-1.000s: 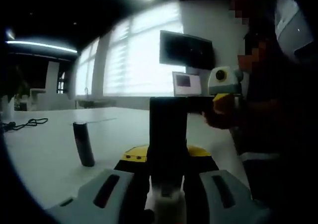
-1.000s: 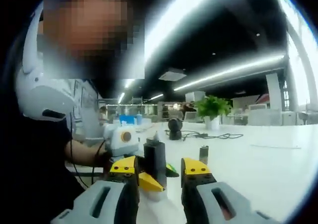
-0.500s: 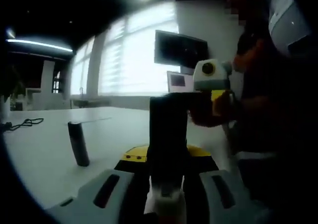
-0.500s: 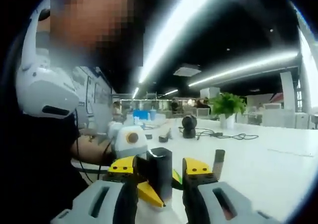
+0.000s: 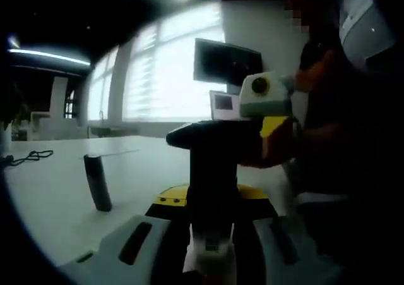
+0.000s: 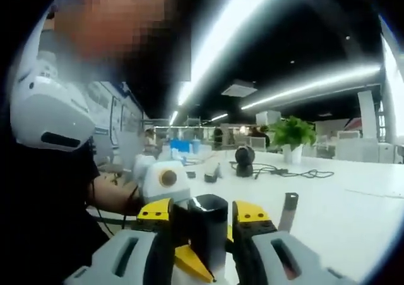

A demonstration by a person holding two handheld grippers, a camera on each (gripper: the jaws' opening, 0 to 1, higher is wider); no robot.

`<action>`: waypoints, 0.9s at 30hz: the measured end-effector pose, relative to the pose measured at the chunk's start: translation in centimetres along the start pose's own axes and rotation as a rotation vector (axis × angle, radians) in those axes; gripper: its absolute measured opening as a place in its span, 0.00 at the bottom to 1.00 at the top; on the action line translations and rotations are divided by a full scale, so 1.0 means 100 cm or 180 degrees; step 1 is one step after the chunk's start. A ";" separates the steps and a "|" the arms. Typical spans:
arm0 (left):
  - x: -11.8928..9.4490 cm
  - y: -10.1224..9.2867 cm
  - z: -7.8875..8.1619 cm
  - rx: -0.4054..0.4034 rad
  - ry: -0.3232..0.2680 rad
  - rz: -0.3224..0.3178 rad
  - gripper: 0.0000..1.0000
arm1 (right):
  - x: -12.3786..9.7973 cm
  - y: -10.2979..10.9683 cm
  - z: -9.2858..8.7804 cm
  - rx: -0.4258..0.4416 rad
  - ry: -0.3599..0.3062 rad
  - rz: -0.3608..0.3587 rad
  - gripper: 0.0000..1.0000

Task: Pick up cosmetic bottle twist off cap place on table pick up cap screw tight cap place on table

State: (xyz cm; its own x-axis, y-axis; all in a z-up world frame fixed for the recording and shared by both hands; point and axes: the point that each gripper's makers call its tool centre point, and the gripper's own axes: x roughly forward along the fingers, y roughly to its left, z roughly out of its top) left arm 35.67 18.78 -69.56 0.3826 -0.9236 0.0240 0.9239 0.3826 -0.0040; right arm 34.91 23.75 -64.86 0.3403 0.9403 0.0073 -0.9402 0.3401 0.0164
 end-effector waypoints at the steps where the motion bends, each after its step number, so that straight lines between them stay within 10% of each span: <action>1: 0.000 0.000 0.000 0.0002 0.0001 0.0004 0.15 | 0.002 -0.001 0.000 0.0010 -0.0002 -0.0017 0.26; 27: -0.001 -0.008 -0.001 -0.0032 0.0052 -0.0407 0.14 | 0.002 0.008 -0.005 -0.0127 0.0176 0.0702 0.14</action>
State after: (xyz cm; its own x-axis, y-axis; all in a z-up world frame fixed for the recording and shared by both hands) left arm 34.92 18.57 -69.63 0.2615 -0.9652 0.0087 0.9652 0.2614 -0.0121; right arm 34.25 24.20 -65.31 0.1264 0.9908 -0.0484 -0.9919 0.1256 -0.0191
